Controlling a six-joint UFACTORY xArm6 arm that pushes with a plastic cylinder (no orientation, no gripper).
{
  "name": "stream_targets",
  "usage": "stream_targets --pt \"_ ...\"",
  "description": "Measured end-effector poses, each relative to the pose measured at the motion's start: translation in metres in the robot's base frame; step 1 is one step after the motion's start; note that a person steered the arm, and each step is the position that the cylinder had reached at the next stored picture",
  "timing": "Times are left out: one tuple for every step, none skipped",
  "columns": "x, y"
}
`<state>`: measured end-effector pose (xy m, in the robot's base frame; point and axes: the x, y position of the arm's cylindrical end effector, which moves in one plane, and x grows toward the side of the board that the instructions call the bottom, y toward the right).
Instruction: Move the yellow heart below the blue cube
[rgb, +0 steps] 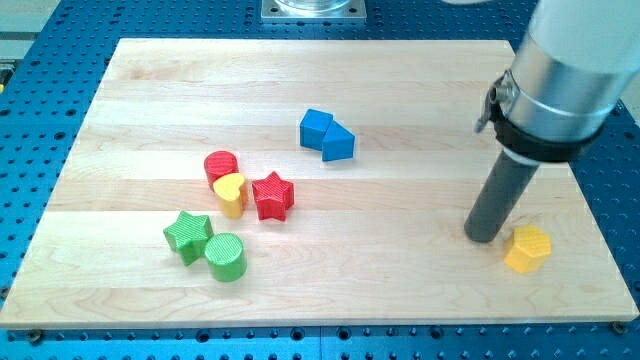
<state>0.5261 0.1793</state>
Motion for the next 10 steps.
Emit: stream_targets --pt "0.013 0.019" --pt "0.019 0.014" --pt "0.024 -0.111" --pt "0.029 -0.228" --pt "-0.003 -0.301" --pt "-0.034 -0.289" --pt "-0.037 -0.224" --pt "-0.054 -0.196" --pt "-0.071 -0.258" --pt "-0.108 -0.223"
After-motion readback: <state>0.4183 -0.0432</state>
